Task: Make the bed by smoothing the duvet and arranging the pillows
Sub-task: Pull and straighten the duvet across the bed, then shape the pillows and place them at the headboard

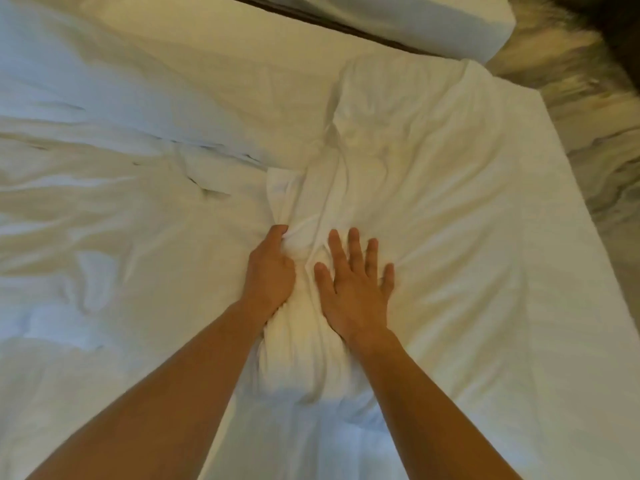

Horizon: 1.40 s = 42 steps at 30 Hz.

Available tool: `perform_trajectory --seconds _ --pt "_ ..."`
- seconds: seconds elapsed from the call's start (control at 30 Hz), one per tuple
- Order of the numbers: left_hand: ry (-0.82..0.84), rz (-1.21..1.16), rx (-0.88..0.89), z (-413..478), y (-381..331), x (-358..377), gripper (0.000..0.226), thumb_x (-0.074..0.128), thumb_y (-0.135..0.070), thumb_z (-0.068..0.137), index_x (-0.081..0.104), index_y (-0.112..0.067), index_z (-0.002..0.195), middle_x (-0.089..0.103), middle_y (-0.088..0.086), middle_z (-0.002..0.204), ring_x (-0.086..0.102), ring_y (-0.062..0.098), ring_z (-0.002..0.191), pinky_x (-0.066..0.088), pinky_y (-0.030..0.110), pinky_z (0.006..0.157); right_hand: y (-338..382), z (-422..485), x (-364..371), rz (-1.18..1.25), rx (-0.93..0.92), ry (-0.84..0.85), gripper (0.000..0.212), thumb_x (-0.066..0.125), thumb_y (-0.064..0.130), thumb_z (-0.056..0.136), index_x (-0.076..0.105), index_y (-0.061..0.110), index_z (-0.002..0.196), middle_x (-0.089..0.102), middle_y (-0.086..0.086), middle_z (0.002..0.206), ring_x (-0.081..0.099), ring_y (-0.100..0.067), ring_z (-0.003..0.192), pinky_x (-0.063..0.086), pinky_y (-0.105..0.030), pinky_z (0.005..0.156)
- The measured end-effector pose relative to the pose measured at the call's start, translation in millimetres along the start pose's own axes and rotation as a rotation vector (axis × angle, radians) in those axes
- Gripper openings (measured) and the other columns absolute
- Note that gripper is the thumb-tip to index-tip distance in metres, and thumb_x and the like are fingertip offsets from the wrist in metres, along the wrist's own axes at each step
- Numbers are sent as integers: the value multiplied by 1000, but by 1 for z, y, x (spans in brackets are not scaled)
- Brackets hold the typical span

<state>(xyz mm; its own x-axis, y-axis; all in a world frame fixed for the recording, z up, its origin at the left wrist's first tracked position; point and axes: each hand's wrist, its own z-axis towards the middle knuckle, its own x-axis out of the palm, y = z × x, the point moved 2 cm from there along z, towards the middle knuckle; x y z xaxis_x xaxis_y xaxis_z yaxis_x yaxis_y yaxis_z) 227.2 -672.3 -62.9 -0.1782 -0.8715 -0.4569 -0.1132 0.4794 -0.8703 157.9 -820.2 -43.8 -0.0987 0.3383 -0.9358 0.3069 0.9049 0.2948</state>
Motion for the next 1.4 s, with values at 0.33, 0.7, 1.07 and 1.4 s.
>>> perform_trajectory --seconds 0.33,0.7,1.07,1.4 --pt "234 -33 -175 -60 31 -37 55 45 -26 106 27 -35 158 64 -6 111 60 4 93 50 19 87 18 -19 28 10 73 44 73 15 63 101 -16 35 161 -17 4 171 -18 -20 157 -5 -52 126" --pt "-158 553 -144 -47 139 -274 50 46 -39 99 54 -14 141 52 12 147 50 36 133 42 50 106 138 -20 51 -122 116 -75 76 32 53 100 8 22 164 -5 -21 170 -5 -35 158 7 -57 124" --pt "-291 751 -219 58 265 -524 59 55 -46 99 46 -18 150 36 11 161 34 31 148 32 56 112 423 77 155 3 -61 133 74 14 75 95 -16 49 157 -23 7 169 -20 -24 156 -3 -61 122" --pt "-501 796 -359 133 353 -702 56 54 -45 96 38 -17 142 33 16 158 33 37 142 30 61 109 495 107 258 -94 87 220 84 11 84 88 -34 49 148 -34 5 165 -28 -33 153 -8 -67 118"
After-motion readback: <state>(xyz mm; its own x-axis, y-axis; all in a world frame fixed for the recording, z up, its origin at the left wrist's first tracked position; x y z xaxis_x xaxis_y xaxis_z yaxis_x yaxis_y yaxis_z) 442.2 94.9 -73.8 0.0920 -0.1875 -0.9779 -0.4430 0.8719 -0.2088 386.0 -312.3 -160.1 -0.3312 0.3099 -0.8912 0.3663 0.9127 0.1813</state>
